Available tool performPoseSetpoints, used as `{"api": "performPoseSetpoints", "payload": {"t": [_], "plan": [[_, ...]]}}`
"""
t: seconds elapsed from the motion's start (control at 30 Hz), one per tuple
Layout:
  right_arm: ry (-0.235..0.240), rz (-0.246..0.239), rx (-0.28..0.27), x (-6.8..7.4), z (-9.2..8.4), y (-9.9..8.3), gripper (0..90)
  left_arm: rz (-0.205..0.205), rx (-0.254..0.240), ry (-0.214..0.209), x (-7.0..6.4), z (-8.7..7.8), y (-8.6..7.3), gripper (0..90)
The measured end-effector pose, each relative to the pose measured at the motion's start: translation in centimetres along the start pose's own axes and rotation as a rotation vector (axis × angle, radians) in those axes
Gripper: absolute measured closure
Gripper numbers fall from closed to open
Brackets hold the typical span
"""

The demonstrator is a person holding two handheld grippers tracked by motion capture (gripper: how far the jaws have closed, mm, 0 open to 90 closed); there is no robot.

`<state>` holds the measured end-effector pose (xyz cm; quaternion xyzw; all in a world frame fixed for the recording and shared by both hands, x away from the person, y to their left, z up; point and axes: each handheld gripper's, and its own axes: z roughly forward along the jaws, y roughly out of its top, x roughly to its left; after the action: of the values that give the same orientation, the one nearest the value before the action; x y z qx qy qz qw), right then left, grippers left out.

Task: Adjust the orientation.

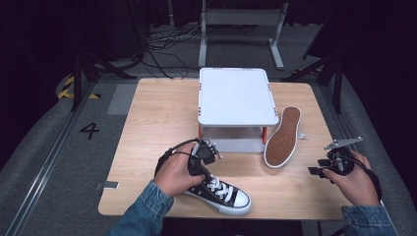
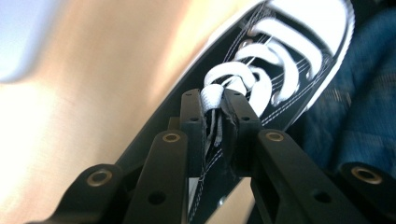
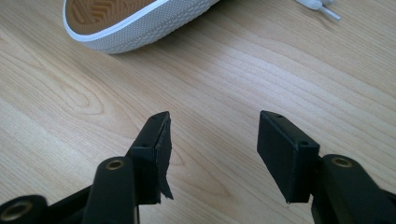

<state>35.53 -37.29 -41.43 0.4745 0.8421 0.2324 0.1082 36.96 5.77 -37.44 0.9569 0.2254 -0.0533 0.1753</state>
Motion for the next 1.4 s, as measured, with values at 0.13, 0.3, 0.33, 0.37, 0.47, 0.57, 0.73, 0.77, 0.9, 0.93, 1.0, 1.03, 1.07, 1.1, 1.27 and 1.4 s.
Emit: {"api": "performPoseSetpoints", "payload": {"t": [0.13, 0.3, 0.33, 0.37, 0.47, 0.57, 0.73, 0.77, 0.9, 0.93, 1.0, 1.03, 1.07, 1.1, 1.27, 1.4], "plan": [[0.004, -0.001, 0.005, 0.0, 0.2, 0.0, 45.8, -0.073, -0.09, 0.089, 1.4, 0.1, 0.4, 80.5], [0.007, -0.001, 0.012, -0.1, 0.5, 0.0, 45.8, -0.141, -0.119, 0.054, 3.0, 0.3, -0.4, 73.5], [0.008, -0.004, 0.014, -0.1, 0.5, 0.0, 45.8, -0.136, -0.136, 0.032, 3.1, 0.0, -0.6, 68.7], [0.008, -0.004, 0.016, -0.1, 0.5, 0.1, 45.6, -0.143, -0.152, 0.029, 3.0, -0.4, -0.8, 62.4], [0.009, -0.008, 0.01, 0.0, 0.4, 0.2, 45.3, -0.145, -0.15, 0.048, 3.0, -1.4, -1.5, 53.8], [0.008, -0.012, 0.01, 0.0, 0.4, 0.3, 45.2, -0.146, -0.145, 0.071, 3.3, -2.5, -2.7, 52.1], [0.017, -0.02, 0.013, 0.0, 0.8, 0.9, 45.1, -0.115, -0.033, 0.127, 5.2, -1.8, -4.1, 48.1], [0.019, -0.029, 0.013, 0.1, 1.0, 0.9, 44.9, -0.102, -0.016, 0.112, 5.3, -1.3, -4.0, 47.5], [0.025, -0.034, 0.016, 0.3, 1.1, 0.8, 44.7, -0.025, 0.053, 0.099, 5.2, 0.5, -3.0, 42.5], [0.023, -0.033, 0.013, 0.3, 1.0, 0.7, 44.6, -0.025, 0.061, 0.11, 5.2, 0.8, -2.7, 41.8], [0.02, -0.028, 0.016, 0.2, 0.9, 0.4, 44.6, -0.015, 0.087, 0.149, 5.1, 1.0, -2.2, 44.2], [0.016, -0.023, 0.016, 0.2, 0.9, 0.3, 44.6, -0.003, 0.094, 0.161, 5.1, 1.1, -2.0, 44.3], [0.017, -0.02, 0.021, 0.1, 0.9, 0.2, 44.5, 0.003, 0.089, 0.167, 5.0, 1.2, -1.8, 44.3], [0.015, -0.022, 0.02, 0.1, 0.9, 0.1, 44.4, 0.014, 0.087, 0.17, 5.1, 1.2, -1.6, 44.4], [0.016, -0.032, 0.023, 0.4, 0.9, -0.2, 44.2, 0.053, 0.057, 0.136, 5.1, 1.3, -0.6, 63.2], [0.014, -0.033, 0.019, 0.4, 0.9, -0.2, 44.2, 0.025, 0.051, 0.11, 4.4, 1.4, -0.4, 84.6]]}}
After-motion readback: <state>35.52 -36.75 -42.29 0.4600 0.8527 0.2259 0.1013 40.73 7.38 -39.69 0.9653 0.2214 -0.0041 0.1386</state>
